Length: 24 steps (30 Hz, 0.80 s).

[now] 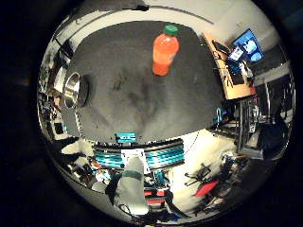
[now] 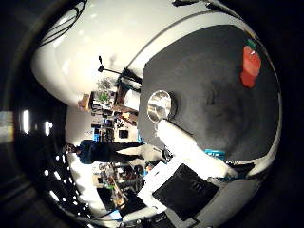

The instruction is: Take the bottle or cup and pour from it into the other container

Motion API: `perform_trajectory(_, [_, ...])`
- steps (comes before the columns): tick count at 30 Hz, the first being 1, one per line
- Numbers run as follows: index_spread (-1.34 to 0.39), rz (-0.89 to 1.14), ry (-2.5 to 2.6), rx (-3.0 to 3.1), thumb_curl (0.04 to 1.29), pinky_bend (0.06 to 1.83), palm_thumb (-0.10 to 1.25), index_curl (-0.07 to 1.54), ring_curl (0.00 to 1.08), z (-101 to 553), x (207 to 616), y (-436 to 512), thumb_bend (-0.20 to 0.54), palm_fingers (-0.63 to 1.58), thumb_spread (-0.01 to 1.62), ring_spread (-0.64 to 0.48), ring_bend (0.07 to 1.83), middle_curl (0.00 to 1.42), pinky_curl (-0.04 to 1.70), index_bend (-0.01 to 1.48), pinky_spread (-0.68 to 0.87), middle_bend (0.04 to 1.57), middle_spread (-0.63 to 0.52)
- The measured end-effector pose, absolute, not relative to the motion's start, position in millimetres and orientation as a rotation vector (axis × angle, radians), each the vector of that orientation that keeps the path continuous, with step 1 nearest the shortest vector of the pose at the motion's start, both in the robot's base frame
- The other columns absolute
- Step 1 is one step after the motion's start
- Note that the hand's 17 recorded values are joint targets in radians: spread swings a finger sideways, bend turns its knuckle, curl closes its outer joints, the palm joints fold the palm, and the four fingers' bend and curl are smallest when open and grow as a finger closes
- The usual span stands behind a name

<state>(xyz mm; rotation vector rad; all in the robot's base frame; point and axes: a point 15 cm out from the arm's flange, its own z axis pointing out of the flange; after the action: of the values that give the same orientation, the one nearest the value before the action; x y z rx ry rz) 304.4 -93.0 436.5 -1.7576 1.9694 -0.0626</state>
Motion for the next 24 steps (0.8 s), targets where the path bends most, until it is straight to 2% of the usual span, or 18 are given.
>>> perform_trajectory(9, [-0.29,-0.145,1.893,-1.479,0.31,0.81,0.55,0.30,0.23,459.5,313.4,-157.5,-0.023,0.41,1.07,0.05,0.55,0.36,-0.01,0.17,0.43,0.33,-0.03])
perform_trajectory(24, [-0.25,-0.049,1.792,-1.349,0.31,0.87,0.52,0.30,0.20,406.3,339.1,-237.4,-0.023,0.32,1.05,0.04,0.63,0.37,-0.01,0.17,0.40,0.38,-0.01])
